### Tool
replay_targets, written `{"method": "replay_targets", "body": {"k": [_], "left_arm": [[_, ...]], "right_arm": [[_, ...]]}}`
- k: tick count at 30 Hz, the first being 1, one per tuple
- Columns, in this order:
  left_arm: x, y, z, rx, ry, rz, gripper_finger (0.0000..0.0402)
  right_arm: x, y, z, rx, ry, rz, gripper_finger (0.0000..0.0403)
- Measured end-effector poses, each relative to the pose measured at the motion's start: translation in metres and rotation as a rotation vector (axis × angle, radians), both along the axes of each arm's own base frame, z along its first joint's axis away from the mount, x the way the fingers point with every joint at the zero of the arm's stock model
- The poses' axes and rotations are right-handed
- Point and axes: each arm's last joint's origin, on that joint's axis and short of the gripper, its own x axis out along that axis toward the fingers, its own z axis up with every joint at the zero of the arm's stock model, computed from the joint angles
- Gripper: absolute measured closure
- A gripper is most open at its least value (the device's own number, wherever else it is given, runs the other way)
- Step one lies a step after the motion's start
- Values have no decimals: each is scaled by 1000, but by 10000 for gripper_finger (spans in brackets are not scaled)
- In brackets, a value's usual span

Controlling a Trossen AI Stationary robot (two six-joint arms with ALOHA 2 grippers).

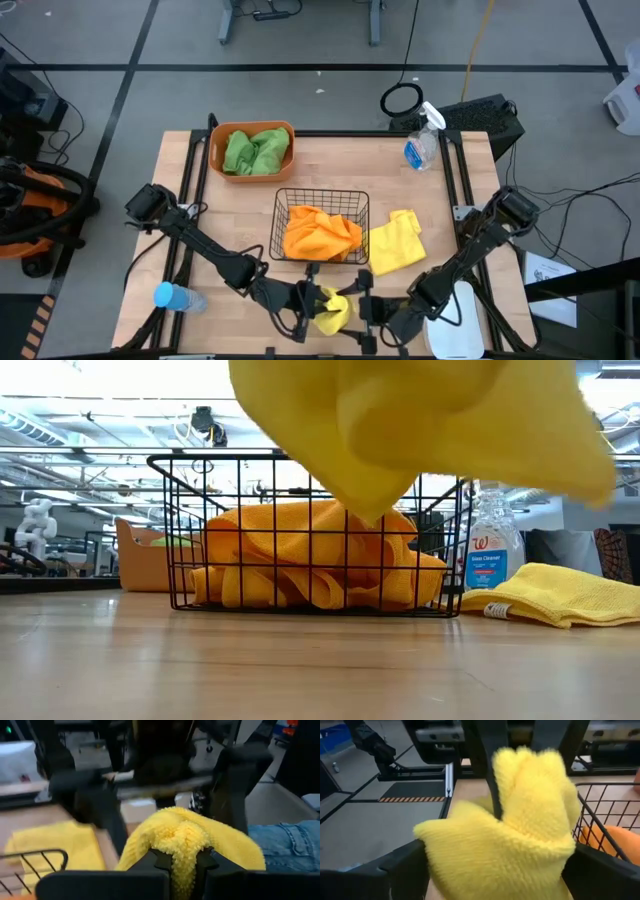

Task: Sort microfiber towel by color & place in baskets
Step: Put the left yellow microfiber cloth into the white bin

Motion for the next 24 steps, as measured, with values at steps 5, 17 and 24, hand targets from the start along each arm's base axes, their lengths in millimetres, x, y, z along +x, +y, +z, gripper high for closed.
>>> {"method": "replay_targets", "body": {"k": [5, 17, 24], "left_arm": [[0, 0, 1, 19, -16, -6, 377], [0, -1, 0, 18, -7, -6, 367], [-5, -6, -4, 28, 26, 16, 255]], "right_arm": [[3, -3, 0, 6, 7, 8, 47], [2, -3, -5, -8, 59, 66, 290], [-10, -9, -1, 2, 189, 100, 388]]}}
